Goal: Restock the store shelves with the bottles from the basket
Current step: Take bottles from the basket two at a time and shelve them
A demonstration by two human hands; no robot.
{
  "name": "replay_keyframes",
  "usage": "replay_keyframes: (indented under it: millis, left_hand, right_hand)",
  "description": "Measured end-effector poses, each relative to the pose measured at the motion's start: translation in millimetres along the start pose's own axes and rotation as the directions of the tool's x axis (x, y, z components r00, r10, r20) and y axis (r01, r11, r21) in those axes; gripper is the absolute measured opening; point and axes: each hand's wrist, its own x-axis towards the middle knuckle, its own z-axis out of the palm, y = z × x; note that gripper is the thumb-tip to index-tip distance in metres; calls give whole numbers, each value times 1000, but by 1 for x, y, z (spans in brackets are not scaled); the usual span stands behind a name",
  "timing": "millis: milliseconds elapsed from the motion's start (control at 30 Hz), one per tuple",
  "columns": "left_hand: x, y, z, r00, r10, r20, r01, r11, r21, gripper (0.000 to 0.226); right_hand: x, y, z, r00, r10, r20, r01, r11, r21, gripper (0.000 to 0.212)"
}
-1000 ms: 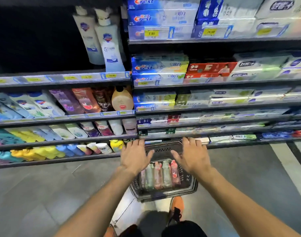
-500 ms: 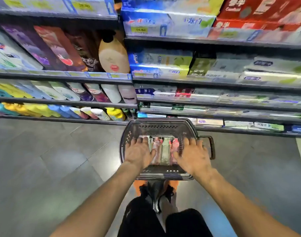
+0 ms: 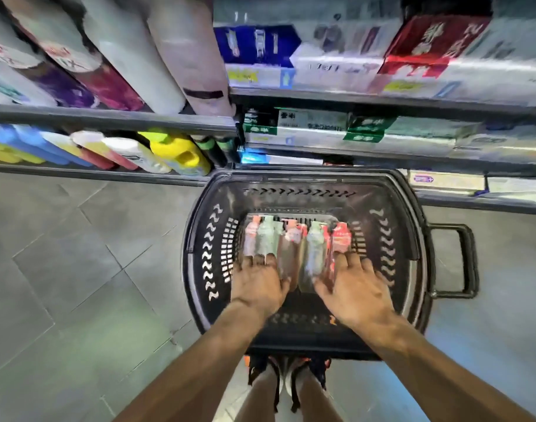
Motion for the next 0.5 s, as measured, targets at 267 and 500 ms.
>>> replay_keyframes:
  millis: [267,500]
  left_hand:
    - [107,-5,87,1000,30,6,-30,995,96,63]
    - [154,-12,118,997,-57,-52,56,998,-22,78]
  right_hand:
    - [111,9,107,999,-27,46,27,1000,8,77]
    - [155,8,161,996,79,-31,-75,990,123,46]
